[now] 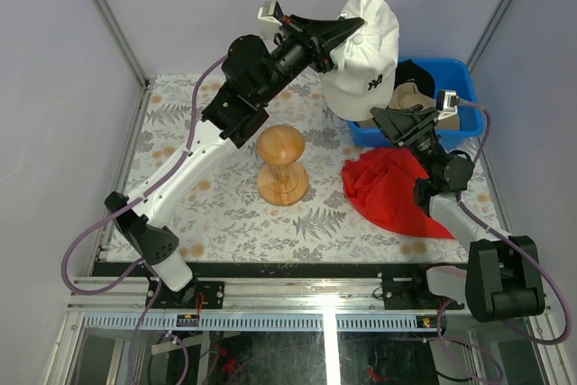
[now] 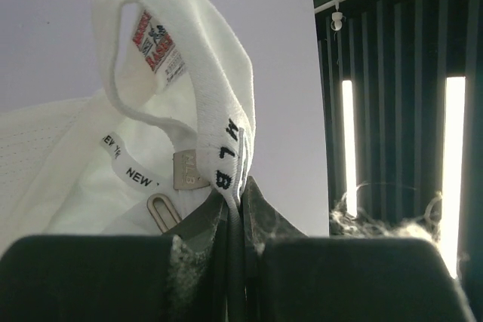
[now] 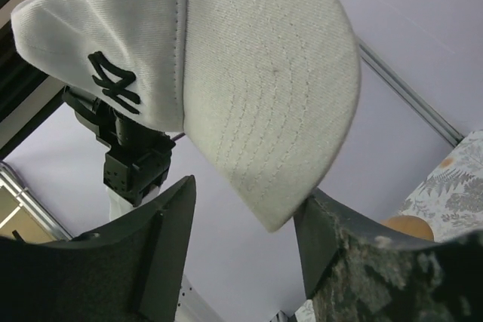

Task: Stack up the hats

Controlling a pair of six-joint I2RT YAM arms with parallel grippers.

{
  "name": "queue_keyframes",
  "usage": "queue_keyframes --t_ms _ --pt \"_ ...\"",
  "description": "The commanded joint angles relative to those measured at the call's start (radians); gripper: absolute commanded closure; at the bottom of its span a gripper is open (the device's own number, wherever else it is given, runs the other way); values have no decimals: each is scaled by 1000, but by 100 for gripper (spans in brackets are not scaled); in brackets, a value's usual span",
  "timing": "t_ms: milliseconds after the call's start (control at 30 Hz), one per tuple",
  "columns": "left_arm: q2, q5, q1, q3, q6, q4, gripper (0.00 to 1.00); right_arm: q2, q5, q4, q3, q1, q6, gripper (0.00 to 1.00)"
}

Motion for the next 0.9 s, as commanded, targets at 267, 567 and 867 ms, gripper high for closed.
queue_keyframes --t_ms 267,567,867 --pt "-160 -31 85 -200 59 80 100 -80 0 -118 96 23 4 100" --pt "-446 27 434 -433 316 -178 0 -159 -167 -926 498 23 -105 100" --pt "-618 -24 579 -507 574 -445 0 -9 -307 -1266 758 60 66 100"
